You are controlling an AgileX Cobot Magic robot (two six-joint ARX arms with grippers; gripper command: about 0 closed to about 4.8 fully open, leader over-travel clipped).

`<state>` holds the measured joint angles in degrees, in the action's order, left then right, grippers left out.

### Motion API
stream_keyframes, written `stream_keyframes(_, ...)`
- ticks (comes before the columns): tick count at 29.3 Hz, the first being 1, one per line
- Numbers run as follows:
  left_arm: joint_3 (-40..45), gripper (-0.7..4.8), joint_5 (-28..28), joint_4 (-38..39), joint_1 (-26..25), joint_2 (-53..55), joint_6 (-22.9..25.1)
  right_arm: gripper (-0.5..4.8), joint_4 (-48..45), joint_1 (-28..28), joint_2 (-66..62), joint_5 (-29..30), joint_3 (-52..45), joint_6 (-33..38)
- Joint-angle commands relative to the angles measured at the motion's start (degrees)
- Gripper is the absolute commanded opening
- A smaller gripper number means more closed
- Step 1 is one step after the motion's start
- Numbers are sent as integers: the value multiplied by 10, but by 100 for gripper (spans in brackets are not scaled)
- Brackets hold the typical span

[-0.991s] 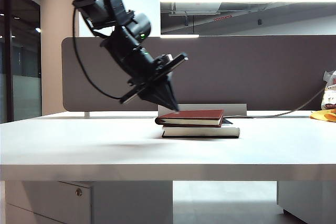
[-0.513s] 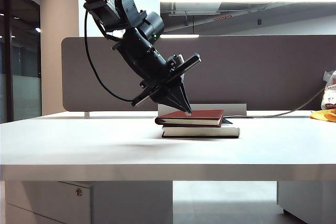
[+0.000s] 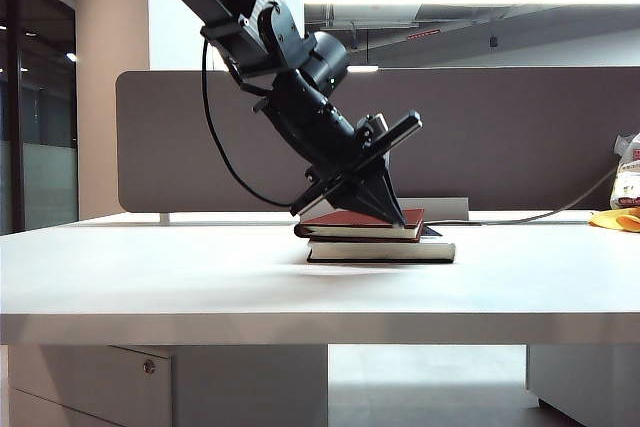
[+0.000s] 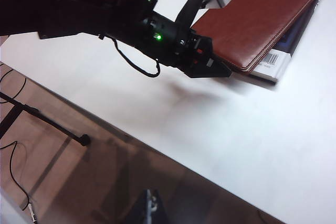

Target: Pick up the red book and place it on top of the black book.

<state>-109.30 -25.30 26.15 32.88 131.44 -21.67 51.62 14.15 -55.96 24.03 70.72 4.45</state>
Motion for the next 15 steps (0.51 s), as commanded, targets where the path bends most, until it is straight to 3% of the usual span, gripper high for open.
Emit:
stream_keyframes(1,-15,-6,0,7,2,8,-3,-6,8,1,2,1,4,0)
stream_keyframes(15,-21,-6,8,-7,2,20,-13,-6,9,1,2,1,4,0)
